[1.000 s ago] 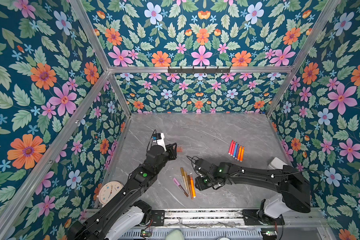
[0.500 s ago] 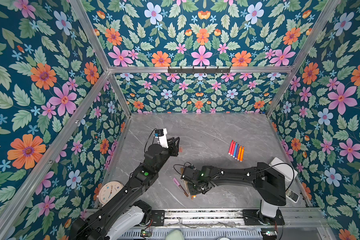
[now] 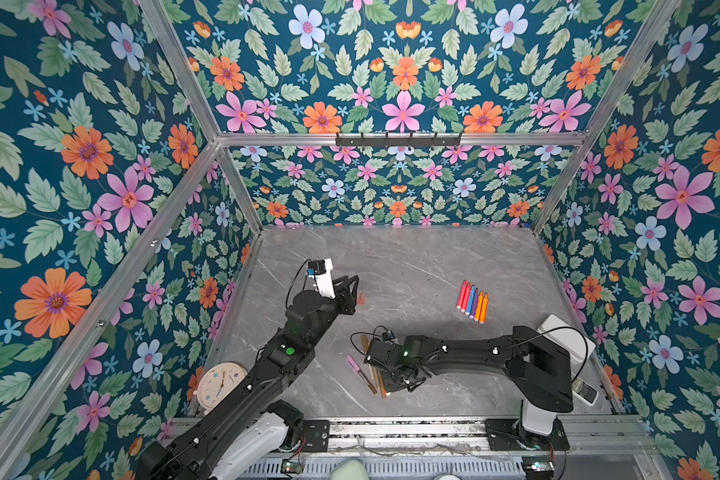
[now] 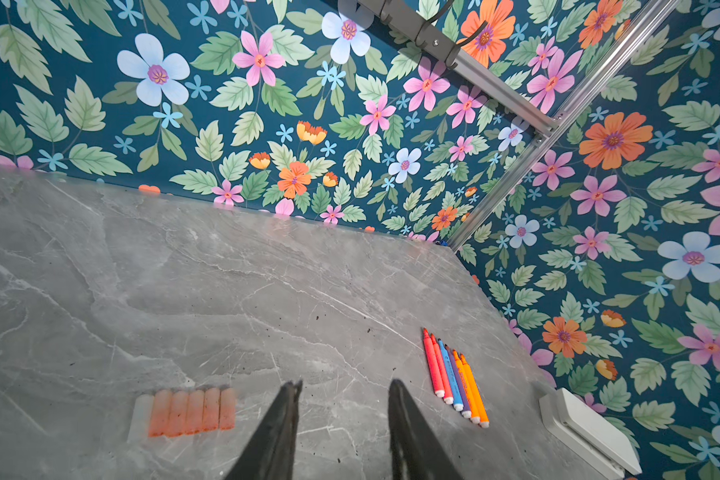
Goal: Open the pen caps
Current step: 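Grasp the capped orange highlighter in the bundle with the right gripper, then lift the orange highlighter cap-first toward the left gripper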
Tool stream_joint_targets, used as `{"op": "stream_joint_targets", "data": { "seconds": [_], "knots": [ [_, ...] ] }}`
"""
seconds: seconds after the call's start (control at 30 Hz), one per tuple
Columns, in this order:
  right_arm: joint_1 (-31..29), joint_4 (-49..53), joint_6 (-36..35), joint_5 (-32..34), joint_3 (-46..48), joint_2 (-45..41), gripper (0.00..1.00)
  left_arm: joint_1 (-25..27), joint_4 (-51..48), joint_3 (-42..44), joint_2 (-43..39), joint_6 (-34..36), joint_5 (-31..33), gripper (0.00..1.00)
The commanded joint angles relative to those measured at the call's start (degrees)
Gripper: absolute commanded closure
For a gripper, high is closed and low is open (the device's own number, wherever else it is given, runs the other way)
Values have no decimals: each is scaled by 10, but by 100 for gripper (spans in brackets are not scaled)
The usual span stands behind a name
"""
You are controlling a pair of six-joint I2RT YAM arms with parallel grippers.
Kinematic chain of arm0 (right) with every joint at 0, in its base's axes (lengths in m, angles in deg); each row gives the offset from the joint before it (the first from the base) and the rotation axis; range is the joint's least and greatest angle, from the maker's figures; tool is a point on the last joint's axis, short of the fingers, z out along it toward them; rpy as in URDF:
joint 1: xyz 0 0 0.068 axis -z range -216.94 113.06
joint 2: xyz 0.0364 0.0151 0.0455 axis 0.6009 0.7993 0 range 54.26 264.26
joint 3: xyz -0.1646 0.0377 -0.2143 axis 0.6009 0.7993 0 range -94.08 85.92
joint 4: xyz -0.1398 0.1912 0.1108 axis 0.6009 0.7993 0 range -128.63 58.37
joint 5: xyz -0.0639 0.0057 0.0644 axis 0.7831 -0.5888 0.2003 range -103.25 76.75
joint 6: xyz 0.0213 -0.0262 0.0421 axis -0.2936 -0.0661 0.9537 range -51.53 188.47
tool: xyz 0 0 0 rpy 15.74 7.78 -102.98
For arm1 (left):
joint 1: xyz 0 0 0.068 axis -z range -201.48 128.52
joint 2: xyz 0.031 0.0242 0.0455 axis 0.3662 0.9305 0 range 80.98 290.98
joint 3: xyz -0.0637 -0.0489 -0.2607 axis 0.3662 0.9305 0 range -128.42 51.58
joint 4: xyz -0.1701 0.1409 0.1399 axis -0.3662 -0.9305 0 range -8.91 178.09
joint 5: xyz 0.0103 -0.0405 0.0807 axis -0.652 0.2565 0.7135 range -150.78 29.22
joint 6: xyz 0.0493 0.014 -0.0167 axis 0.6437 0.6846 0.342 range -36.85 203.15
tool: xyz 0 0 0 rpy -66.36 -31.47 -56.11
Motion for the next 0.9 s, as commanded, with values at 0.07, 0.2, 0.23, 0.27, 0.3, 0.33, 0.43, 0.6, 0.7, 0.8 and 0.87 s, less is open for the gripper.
{"op": "stream_joint_targets", "data": {
  "seconds": [0.07, 0.2, 0.23, 0.27, 0.3, 0.33, 0.43, 0.6, 0.7, 0.8, 0.87],
  "knots": [
    [-8, 3, 1, 10, -20, 0, 71, -1, -11, 1, -7, 5, 8, 61],
    [-9, 3, 3, 4, -26, 16, 71, -1, -3, 4, -4, 6, 8, 62],
    [-8, 5, 3, 5, -26, 20, 71, -2, 1, 6, -2, 6, 8, 62],
    [-8, 6, 5, 6, -25, 24, 71, 0, 4, 6, 1, 5, 7, 61],
    [-9, 3, 7, 5, -24, 28, 71, -1, 7, 6, 5, 4, 5, 61],
    [-9, 1, 9, 3, -21, 31, 71, -1, 9, 6, 8, 4, 4, 62],
    [-8, -9, 18, 1, -10, 39, 71, -1, 13, 4, 15, 2, -4, 61],
    [-8, -19, 29, 2, 6, 40, 71, -1, 10, 4, 13, 1, -7, 61],
    [1, -15, 30, 8, 22, 29, 71, -1, 9, 3, 20, -2, -13, 61],
    [20, -42, 35, 1, 74, -7, 72, 0, 24, -2, 46, -11, -28, 61],
    [36, -58, 40, -1, 116, -37, 77, 0, 34, -14, 73, -18, -41, 61]
  ]
}}
